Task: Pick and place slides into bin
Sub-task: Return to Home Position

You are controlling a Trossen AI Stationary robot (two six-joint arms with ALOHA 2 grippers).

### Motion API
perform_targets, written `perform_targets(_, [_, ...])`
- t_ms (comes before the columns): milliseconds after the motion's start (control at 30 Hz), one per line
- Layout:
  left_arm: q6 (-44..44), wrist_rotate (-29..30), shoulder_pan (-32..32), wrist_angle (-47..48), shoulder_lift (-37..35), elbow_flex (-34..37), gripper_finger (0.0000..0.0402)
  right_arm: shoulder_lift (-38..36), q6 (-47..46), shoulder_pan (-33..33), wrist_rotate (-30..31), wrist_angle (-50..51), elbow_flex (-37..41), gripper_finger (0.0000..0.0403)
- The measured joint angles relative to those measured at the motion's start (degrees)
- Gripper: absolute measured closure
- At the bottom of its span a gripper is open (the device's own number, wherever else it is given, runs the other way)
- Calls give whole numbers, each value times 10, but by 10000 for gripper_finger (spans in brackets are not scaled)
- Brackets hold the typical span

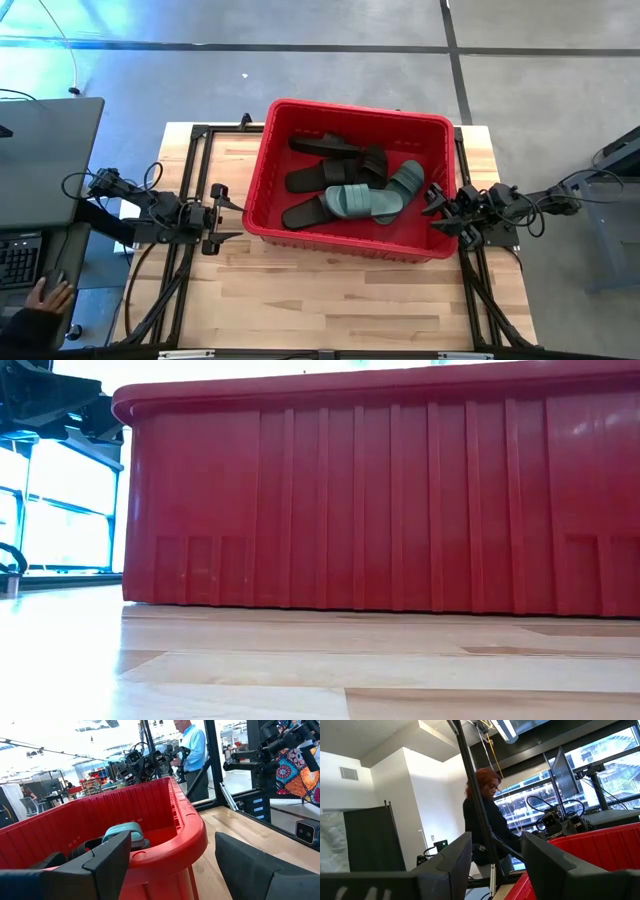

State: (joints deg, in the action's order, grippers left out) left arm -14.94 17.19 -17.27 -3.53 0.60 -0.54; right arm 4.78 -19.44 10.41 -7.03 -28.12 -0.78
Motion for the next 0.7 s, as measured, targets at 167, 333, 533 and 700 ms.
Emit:
perform_targets(167, [0,0,0,0,0,0,131,0,0,0,0,0,0,245])
perform_targets(333, [0,0,0,0,0,0,131,0,0,0,0,0,0,249])
perform_targets(533, [0,0,0,0,0,0,130,0,0,0,0,0,0,249])
perform_targets(700, [0,0,0,0,0,0,130,0,0,0,0,0,0,243])
